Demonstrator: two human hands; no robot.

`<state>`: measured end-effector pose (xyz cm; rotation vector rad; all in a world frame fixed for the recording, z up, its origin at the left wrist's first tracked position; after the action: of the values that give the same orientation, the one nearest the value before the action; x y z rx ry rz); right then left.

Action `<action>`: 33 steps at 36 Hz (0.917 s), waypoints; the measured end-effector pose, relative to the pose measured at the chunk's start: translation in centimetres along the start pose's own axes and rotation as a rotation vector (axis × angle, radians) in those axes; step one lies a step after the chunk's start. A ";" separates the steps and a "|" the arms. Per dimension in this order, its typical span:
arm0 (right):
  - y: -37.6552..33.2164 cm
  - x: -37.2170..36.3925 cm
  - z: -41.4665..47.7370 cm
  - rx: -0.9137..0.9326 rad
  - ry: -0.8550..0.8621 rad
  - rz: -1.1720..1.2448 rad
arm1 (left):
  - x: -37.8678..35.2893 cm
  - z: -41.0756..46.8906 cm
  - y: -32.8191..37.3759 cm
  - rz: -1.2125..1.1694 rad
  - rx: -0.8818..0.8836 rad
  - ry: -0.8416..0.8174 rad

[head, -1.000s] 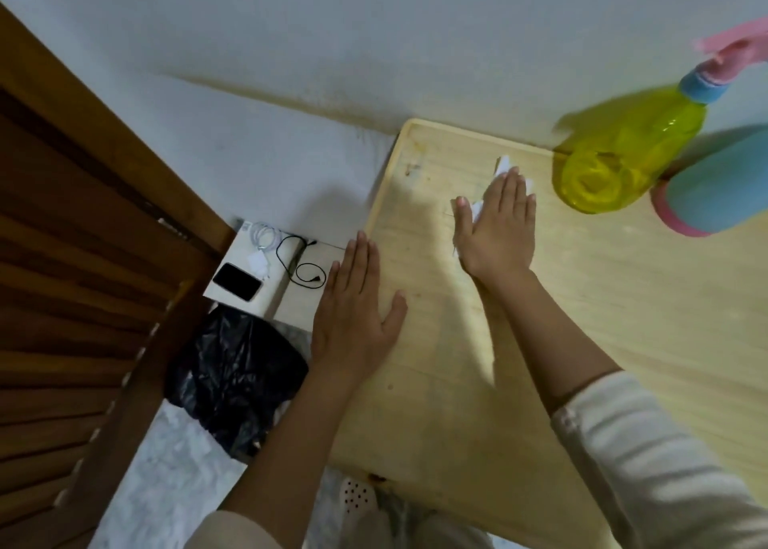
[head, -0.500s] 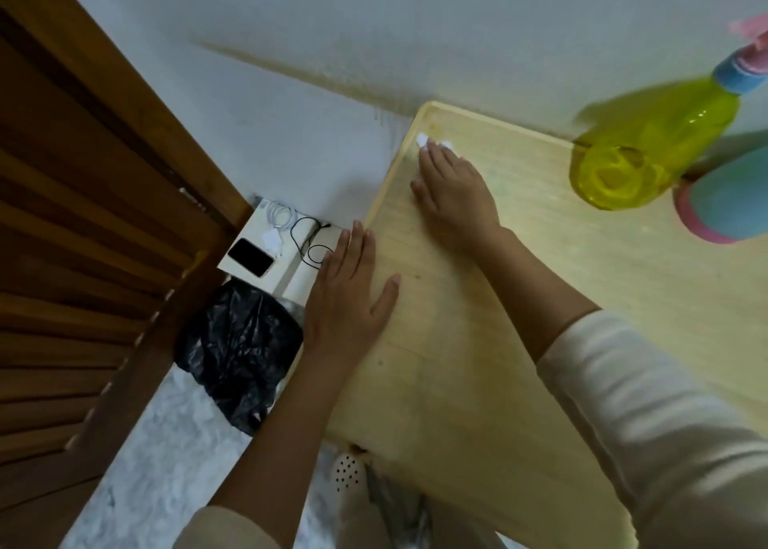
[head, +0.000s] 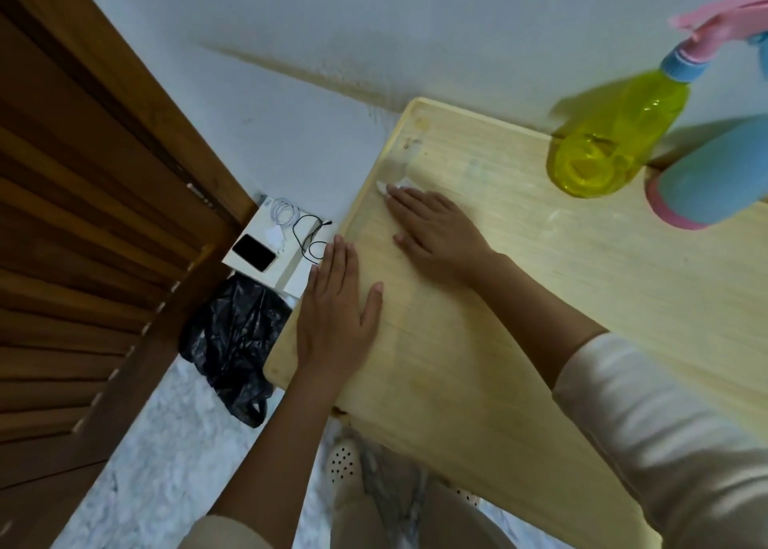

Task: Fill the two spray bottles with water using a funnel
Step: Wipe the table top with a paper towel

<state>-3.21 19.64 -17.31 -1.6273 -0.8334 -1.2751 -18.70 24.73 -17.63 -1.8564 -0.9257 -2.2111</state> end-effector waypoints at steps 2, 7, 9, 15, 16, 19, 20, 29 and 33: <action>0.0 -0.2 -0.8 0.012 -0.013 0.022 | 0.0 -0.2 0.1 0.003 0.007 0.006; 0.0 -0.1 -2.5 0.041 -0.022 0.020 | -0.1 -0.4 0.2 0.018 0.023 0.014; 0.1 0.0 -2.6 0.034 -0.009 -0.001 | -0.2 -0.4 0.2 0.025 0.029 0.017; 0.3 -0.3 -2.6 -0.002 -0.024 -0.018 | -0.2 -0.4 0.2 0.027 0.024 0.026; 0.3 -0.3 -2.6 -0.003 -0.026 -0.014 | -0.2 -0.3 0.2 0.027 0.023 0.028; 0.1 -0.2 -3.1 -0.011 -0.011 -0.014 | -0.3 -0.3 0.2 0.025 0.026 0.025; 0.0 -0.3 -3.4 -0.021 -0.006 -0.012 | -0.4 -0.2 0.3 0.024 0.026 0.024; 0.8 -0.9 -8.0 -0.050 -0.032 -0.001 | -0.7 -0.9 1.2 0.037 0.029 0.008; 2.7 -1.0 -11.9 -0.091 -0.034 -0.018 | -0.8 -1.2 1.6 0.028 0.041 0.002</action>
<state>-5.59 7.62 -17.89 -1.7207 -0.8226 -1.3177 -18.80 22.53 -17.87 -1.8371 -0.9319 -2.1614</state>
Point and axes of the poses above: each hand's wrist, its own z-axis towards the middle knuckle, its own x-axis out of the back of the hand, y = z × x, the point moved 6 cm from there along z, towards the middle knuckle, and after that the axes turned 3 degrees about -x, right-handed, at the moved point
